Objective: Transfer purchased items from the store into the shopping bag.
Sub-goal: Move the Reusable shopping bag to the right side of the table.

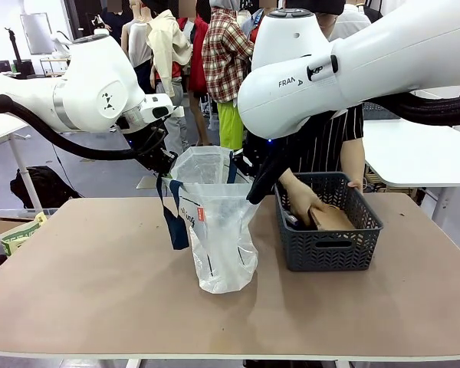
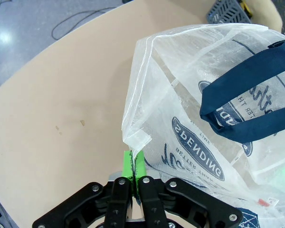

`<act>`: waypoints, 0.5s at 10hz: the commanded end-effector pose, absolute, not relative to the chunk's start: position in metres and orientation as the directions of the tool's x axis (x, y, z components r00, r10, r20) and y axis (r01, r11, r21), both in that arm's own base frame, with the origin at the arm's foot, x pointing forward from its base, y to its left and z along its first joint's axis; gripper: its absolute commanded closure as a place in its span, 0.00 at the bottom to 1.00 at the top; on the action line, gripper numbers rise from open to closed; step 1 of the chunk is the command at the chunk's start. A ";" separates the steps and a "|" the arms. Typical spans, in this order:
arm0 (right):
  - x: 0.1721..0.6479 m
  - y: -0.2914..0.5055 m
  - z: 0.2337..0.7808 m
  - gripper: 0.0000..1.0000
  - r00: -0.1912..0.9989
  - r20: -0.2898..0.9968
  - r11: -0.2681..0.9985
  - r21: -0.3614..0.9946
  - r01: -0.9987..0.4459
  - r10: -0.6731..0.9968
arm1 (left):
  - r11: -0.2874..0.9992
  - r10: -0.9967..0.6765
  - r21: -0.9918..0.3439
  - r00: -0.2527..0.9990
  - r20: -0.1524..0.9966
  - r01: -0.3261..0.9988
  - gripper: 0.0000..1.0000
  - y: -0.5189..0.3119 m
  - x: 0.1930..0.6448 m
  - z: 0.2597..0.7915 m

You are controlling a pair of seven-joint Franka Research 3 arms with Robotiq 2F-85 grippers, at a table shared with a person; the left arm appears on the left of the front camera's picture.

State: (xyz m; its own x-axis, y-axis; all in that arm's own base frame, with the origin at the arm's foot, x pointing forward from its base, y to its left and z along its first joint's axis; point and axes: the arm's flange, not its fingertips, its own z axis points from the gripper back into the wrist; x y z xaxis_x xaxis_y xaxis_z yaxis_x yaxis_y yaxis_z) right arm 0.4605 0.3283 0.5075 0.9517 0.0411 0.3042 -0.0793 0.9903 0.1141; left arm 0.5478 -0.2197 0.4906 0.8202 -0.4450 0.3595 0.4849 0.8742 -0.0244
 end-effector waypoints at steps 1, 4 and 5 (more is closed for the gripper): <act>0.459 0.326 0.507 1.00 0.949 0.314 0.990 0.121 -0.069 0.028 | 0.875 -0.443 -0.024 0.821 0.361 0.483 1.00 -0.219 0.548 0.491; 0.459 0.326 0.507 1.00 0.949 0.314 0.990 0.121 -0.069 0.028 | 0.875 -0.443 -0.024 0.821 0.361 0.483 1.00 -0.219 0.548 0.491; 0.459 0.326 0.507 1.00 0.949 0.314 0.990 0.121 -0.069 0.028 | 0.875 -0.443 -0.024 0.821 0.361 0.483 1.00 -0.219 0.548 0.491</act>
State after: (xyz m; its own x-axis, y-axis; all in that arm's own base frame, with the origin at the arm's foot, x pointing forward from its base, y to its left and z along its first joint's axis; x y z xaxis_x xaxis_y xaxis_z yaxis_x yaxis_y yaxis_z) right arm 0.4605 0.3283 0.5075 0.9517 0.0411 0.3042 -0.0793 0.9903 0.1141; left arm 0.5478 -0.2197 0.4906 0.8202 -0.4450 0.3595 0.4849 0.8742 -0.0244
